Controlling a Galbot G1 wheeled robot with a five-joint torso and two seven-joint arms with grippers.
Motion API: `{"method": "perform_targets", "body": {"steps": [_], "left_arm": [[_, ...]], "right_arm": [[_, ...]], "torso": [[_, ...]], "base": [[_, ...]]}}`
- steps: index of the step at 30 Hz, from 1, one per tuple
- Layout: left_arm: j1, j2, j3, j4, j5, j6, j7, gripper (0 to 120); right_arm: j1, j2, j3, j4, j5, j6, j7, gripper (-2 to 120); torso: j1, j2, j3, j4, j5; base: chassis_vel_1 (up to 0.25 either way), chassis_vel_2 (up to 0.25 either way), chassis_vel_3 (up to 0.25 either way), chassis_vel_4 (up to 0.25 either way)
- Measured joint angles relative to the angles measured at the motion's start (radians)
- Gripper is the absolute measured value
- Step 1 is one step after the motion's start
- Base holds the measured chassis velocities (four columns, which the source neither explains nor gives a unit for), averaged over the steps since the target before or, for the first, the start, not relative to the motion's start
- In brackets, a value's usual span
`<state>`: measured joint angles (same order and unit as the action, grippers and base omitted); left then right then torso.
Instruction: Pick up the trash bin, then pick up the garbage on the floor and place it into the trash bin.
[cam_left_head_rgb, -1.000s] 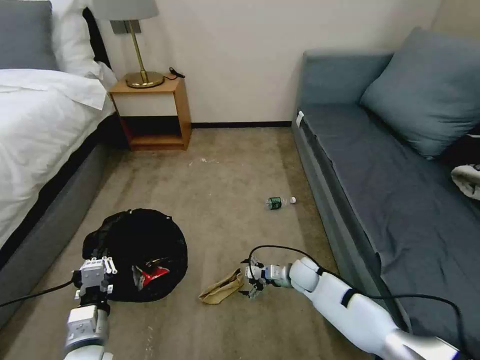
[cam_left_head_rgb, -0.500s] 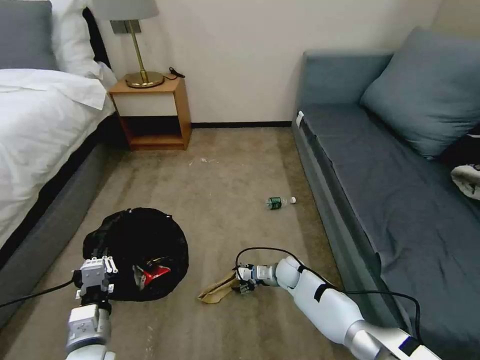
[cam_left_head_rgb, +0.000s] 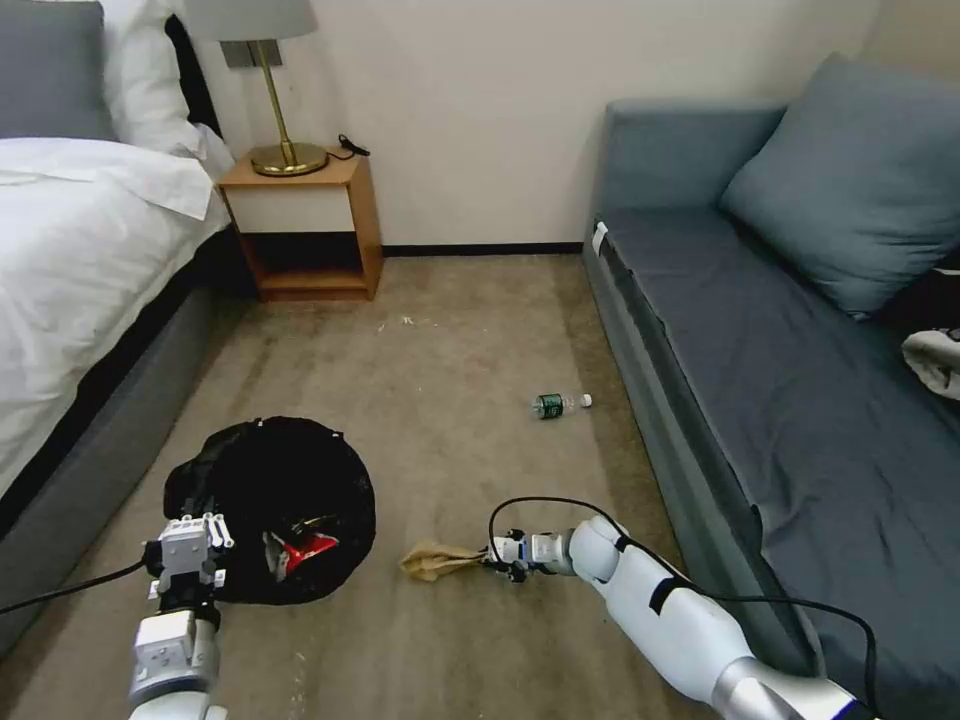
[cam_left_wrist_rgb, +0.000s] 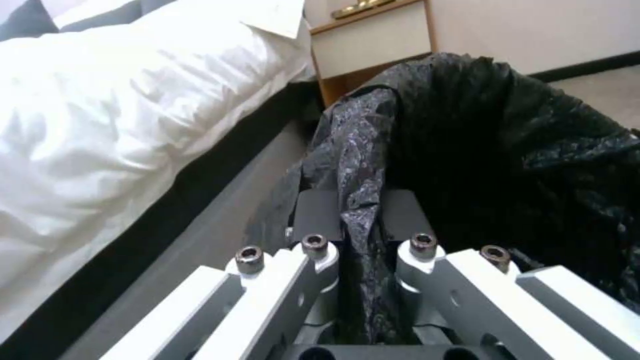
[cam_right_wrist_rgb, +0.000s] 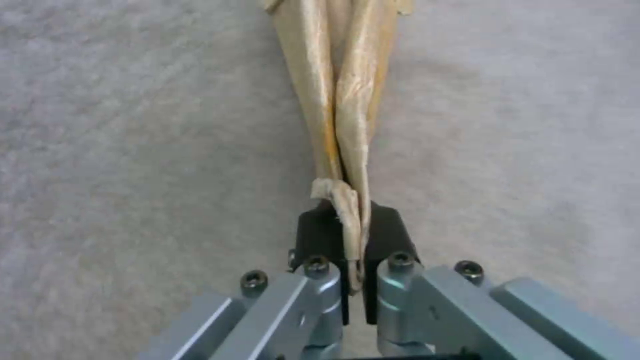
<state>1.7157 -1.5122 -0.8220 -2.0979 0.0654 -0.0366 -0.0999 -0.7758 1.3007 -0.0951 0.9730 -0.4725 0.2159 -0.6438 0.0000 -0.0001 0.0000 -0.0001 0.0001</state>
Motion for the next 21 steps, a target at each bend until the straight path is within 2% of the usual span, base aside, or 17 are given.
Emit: {"method": "perform_targets", "body": {"steps": [2, 6, 7, 8, 9, 11, 12, 15, 17, 18, 21], "left_arm": [[-0.001, 0.002, 0.002, 0.001, -0.001, 0.000, 0.000, 7], [-0.005, 0.013, 0.007, 0.008, -0.008, 0.000, 0.000, 7], [-0.005, 0.013, 0.007, 0.008, -0.008, 0.000, 0.000, 7], [-0.007, 0.015, 0.007, 0.011, -0.010, 0.000, 0.000, 7], [-0.009, 0.018, 0.008, 0.016, -0.012, -0.001, 0.000, 7], [-0.012, 0.024, 0.008, 0.020, -0.017, -0.003, 0.000, 7], [-0.012, 0.024, 0.008, 0.020, -0.017, -0.003, 0.000, 7], [-0.014, 0.029, 0.009, 0.021, -0.022, -0.005, 0.002, 7], [-0.015, 0.029, 0.009, 0.021, -0.025, -0.006, 0.006, 7], [-0.015, 0.029, 0.009, 0.021, -0.025, -0.006, 0.006, 7], [-0.011, 0.029, 0.009, 0.012, -0.037, -0.006, 0.010, 7]], "right_arm": [[-0.010, -0.011, 0.023, 0.036, 0.020, 0.000, 0.015, 2], [-0.028, -0.093, 0.072, 0.208, 0.270, -0.042, 0.111, 2], [-0.028, -0.093, 0.072, 0.208, 0.270, -0.042, 0.111, 2], [-0.030, -0.114, 0.072, 0.244, 0.335, -0.049, 0.129, 2], [-0.034, -0.141, 0.068, 0.294, 0.454, -0.055, 0.134, 2], [-0.035, -0.167, 0.052, 0.358, 0.660, -0.046, 0.094, 2], [-0.035, -0.167, 0.052, 0.358, 0.660, -0.046, 0.094, 2], [-0.036, -0.174, 0.006, 0.441, 0.866, -0.030, 0.009, 2], [-0.031, -0.157, -0.042, 0.460, 0.957, -0.021, -0.011, 2], [-0.031, -0.157, -0.042, 0.460, 0.957, -0.021, -0.011, 2], [0.001, -0.102, -0.129, 0.435, 1.060, 0.012, -0.024, 2]], "torso": [[0.000, 0.000, 0.000, 0.0000, 0.0004], [0.000, 0.000, 0.000, 0.0001, 0.0001], [0.000, 0.000, 0.000, 0.0001, 0.0001], [0.000, 0.000, 0.000, 0.0000, -0.0001], [0.000, 0.000, 0.000, -0.0002, -0.0005], [0.000, 0.000, 0.000, -0.0001, -0.0001], [0.000, 0.000, 0.000, -0.0001, -0.0001], [0.000, 0.000, 0.000, 0.0001, 0.0000], [0.000, 0.000, 0.000, 0.0001, -0.0001], [0.000, 0.000, 0.000, 0.0001, -0.0001], [0.000, 0.000, 0.000, 0.0003, -0.0001]], "base": [[0.000, 0.000, 0.000, 0.000], [0.000, 0.000, 0.000, 0.000], [0.000, 0.000, 0.000, 0.000], [0.000, 0.000, 0.000, 0.000], [0.000, 0.000, 0.000, 0.000], [0.000, 0.000, 0.000, 0.000], [0.000, 0.000, 0.000, 0.000], [0.000, 0.000, 0.000, 0.000], [0.000, 0.000, 0.000, 0.000], [0.000, 0.000, 0.000, 0.000], [0.000, 0.000, 0.000, 0.000]]}}
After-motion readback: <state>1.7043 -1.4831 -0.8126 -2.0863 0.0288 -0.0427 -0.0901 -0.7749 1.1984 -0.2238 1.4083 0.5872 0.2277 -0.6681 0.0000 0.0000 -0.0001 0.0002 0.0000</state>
